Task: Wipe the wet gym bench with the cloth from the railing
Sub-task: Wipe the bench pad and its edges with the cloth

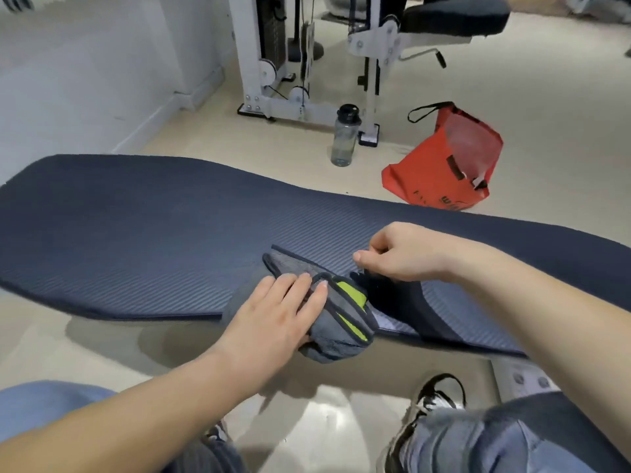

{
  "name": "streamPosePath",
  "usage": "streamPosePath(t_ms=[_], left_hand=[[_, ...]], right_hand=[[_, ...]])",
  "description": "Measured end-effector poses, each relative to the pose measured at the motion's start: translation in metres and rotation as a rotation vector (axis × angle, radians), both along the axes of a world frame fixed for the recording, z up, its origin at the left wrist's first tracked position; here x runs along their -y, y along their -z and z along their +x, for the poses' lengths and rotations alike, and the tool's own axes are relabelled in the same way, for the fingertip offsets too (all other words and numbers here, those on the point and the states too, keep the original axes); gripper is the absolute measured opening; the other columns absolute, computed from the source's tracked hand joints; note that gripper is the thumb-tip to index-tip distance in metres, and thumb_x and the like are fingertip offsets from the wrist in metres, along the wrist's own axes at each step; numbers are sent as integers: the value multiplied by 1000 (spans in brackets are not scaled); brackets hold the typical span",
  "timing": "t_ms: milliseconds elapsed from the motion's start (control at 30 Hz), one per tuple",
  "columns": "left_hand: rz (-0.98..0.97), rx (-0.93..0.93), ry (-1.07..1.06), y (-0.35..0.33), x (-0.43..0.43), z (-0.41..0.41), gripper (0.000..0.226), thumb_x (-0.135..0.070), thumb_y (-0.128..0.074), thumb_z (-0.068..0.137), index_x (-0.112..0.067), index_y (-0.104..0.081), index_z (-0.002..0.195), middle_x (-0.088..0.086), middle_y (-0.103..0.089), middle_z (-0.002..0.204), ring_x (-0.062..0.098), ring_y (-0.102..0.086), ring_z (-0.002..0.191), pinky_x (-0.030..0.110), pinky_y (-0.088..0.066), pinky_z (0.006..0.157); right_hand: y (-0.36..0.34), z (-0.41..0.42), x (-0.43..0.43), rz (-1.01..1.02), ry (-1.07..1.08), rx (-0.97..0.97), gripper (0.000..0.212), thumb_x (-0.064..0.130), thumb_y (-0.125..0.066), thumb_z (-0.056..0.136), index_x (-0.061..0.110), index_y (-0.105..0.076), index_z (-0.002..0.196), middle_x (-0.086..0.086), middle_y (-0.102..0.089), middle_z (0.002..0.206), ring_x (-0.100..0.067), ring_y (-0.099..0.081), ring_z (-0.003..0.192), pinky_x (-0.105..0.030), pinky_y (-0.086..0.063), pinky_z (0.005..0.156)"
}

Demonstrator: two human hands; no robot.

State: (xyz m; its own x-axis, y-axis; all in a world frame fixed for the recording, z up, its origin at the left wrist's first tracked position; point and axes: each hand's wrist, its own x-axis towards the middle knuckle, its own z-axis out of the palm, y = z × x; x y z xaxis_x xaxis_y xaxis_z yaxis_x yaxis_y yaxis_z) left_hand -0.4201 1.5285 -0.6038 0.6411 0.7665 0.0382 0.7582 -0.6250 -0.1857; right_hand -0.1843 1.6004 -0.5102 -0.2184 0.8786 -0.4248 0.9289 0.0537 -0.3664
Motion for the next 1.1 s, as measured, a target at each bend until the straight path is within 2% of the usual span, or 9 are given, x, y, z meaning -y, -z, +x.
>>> streamPosePath(t_ms=[167,333,467,567,667,767,833,933,1100], left_hand=[[9,-17,233,4,-1,83,77,-27,-66,88,-3,-31,152,22,-48,138,40,-49,118,50,-42,99],[60,31,362,7,7,181,66,-29,-62,88,-3,-44,145,20,-59,122,36,-50,100,46,-40,87],[29,72,349,11,20,252,77,-42,-69,84,-2,-44,145,16,-55,112,33,-40,96,46,-33,83],[5,134,318,9,29,295,78,-48,-65,87,-4,-41,146,12,-53,113,32,-42,97,45,-34,83],[-47,195,263,4,39,333,76,-53,-58,90,-8,-38,148,10,-50,117,31,-43,103,43,-36,85],[-112,248,187,1,49,356,75,-56,-55,92,-15,-33,151,10,-45,125,32,-40,112,44,-32,93],[-146,276,174,-2,48,359,75,-59,-55,90,-19,-34,150,9,-43,127,31,-38,115,44,-32,96],[-205,279,253,-10,33,353,75,-64,-60,83,-24,-41,143,5,-45,126,29,-40,116,42,-35,98],[-373,328,400,-20,15,344,78,-57,-65,80,-29,-41,149,-1,-42,144,25,-38,130,41,-35,110]], right_hand=[[-1,65,30,-48,145,-12,49,55,-56,98,18,-58,66,4,-65,58,-17,-58,57,-31,-48,61],[2,142,65,-58,377,-21,43,49,-58,99,16,-57,71,-3,-69,61,-20,-59,53,-34,-54,60],[-5,203,96,-64,572,-6,36,42,-58,101,12,-57,79,-7,-71,60,-23,-60,48,-35,-59,55],[-10,236,116,-97,676,7,31,36,-55,102,6,-59,97,-15,-77,66,-25,-62,45,-31,-58,50],[-10,255,134,-236,721,-37,28,34,-55,102,8,-56,112,-18,-79,70,-29,-71,53,-33,-60,55],[0,263,151,-309,767,-118,33,30,-60,101,16,-45,127,-19,-80,79,-32,-79,65,-41,-66,63],[12,267,161,-219,780,-118,39,31,-70,94,23,-44,122,-16,-80,77,-33,-80,69,-42,-67,64],[29,268,172,-6,808,-122,40,33,-82,84,20,-49,103,-12,-78,67,-32,-78,63,-37,-62,55],[45,286,187,84,911,-174,28,22,-74,91,17,-48,82,-17,-75,69,-31,-71,57,-37,-57,54]])
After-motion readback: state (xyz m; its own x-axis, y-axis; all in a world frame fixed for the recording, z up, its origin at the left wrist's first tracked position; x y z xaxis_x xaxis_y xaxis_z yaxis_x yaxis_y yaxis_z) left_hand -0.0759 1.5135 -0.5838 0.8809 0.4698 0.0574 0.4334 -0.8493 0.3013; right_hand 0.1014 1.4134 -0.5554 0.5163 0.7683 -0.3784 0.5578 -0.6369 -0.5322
